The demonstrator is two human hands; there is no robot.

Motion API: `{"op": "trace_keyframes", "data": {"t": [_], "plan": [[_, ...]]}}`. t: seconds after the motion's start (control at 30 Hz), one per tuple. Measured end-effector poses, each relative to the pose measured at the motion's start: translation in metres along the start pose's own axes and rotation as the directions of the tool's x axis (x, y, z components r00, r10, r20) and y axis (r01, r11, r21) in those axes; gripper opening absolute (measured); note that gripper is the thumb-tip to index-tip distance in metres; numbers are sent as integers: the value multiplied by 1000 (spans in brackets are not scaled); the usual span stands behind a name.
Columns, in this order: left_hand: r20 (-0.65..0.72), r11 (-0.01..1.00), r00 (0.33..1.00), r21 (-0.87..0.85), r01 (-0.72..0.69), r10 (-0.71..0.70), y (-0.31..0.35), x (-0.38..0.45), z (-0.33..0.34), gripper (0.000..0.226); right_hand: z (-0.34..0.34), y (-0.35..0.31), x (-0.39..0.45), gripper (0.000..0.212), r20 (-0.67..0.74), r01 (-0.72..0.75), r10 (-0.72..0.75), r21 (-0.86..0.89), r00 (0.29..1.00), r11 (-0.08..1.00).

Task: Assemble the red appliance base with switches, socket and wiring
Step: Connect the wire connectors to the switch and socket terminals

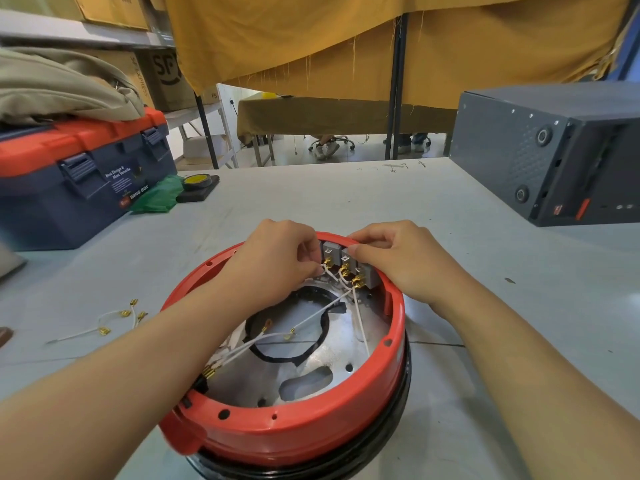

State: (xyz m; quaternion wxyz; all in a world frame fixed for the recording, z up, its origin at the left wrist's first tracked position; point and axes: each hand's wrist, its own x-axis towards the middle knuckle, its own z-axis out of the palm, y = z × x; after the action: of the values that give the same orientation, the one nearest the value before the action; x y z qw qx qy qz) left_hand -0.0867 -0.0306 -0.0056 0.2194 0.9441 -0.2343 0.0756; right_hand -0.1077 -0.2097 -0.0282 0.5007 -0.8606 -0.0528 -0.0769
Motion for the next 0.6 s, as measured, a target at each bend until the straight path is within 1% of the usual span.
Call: {"op": "trace_keyframes", "data": {"t": [0.2,0.37,0.5,0.6], "plan": [[-32,1000,999,2,-2,2,2,1,1,16,0,1,0,17,6,11,-11,1,1000,1000],[-60,1000,998,18,-6,7,3,2,4,10,-2,2,0,17,14,15,-15,-13,1000,1000],[-54,1000,999,12,6,-6,3,3,4,11,-2,1,-1,16,11,29,-29,-36,1000,999],[-38,999,999,-5,33,-33,3,3,1,13,0,1,0,18,10,6,-6,-45,1000,999]]}}
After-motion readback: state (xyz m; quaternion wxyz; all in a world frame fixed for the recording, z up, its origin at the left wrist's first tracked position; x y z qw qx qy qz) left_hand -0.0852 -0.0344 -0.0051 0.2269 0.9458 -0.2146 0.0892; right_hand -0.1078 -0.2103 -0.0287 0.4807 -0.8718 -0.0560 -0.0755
